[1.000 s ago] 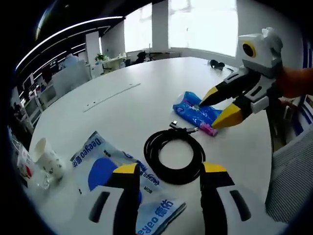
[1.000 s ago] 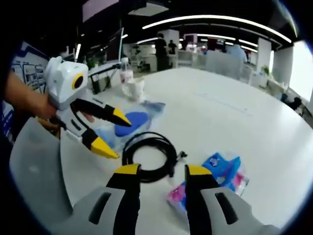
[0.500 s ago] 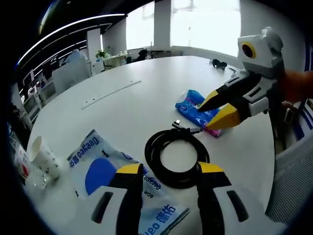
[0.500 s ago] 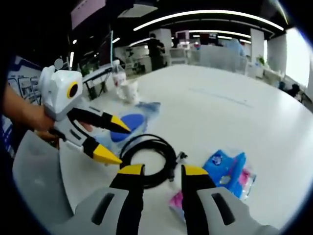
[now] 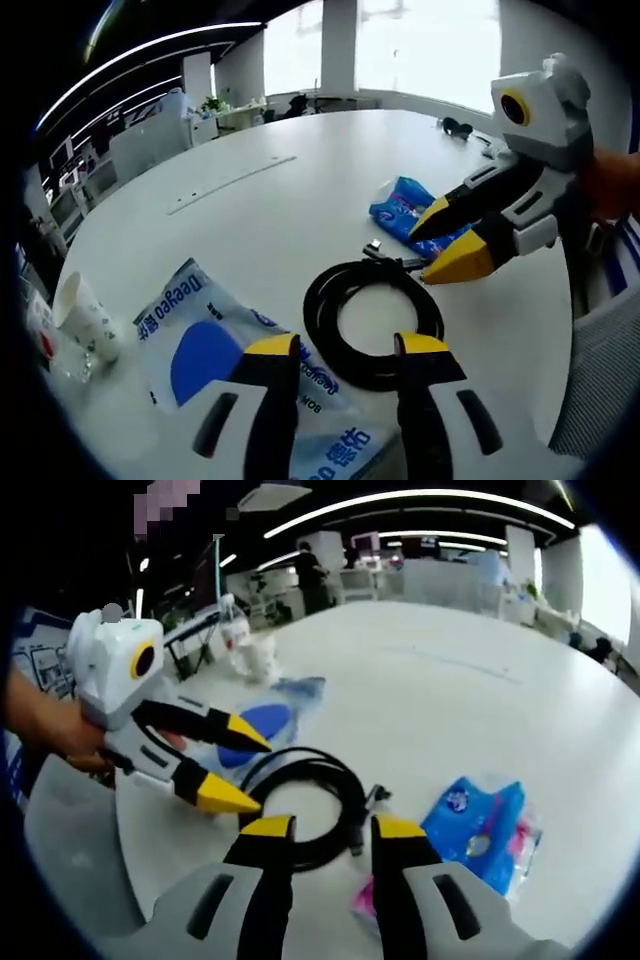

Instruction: Arrange the tabletop items into an orderly group along one side of the table until the central work area is clear of visible clutter.

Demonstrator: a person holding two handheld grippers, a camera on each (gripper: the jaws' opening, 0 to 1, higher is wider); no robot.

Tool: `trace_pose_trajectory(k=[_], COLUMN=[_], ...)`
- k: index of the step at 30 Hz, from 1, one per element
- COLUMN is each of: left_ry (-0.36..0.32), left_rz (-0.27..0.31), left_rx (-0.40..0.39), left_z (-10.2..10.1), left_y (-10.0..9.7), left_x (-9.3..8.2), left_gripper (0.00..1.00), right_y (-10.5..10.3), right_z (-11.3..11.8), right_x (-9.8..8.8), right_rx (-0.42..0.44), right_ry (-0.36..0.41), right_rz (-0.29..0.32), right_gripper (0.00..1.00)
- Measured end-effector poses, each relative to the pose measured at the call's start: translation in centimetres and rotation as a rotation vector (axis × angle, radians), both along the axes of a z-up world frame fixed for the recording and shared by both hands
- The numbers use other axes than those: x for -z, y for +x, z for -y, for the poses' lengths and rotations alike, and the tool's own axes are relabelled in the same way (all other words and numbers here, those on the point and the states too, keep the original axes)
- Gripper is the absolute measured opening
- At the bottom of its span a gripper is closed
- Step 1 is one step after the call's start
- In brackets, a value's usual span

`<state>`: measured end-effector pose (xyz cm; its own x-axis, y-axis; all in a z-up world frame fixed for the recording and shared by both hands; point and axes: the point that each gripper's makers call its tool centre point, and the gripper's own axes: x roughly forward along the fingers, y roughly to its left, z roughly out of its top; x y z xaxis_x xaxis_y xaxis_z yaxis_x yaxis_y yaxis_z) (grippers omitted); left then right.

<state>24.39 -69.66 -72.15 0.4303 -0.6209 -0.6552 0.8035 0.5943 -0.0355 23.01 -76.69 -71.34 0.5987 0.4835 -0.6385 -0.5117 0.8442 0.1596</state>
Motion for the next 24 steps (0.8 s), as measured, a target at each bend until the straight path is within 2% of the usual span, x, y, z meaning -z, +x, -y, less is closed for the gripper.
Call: trace_pose_trajectory(k=[13,24], left_ry=[0.011,0.02], left_rz=[-0.002,-0.04], left_rx=[0.025,0.022], left_z=[0.4,0.6], left_y=[0.1,-0.2], left_x=[0.4,1.1], left_gripper=[0.32,0.33], right_y=[0.6,0.2], right_z=[0.0,-0.2], right_x=[1.1,2.7], right_rx=[0.024,0.031], right_ry=[0.005,0.0], right_rz=[-0.027,-0.071], right_gripper=[0.27,0.26])
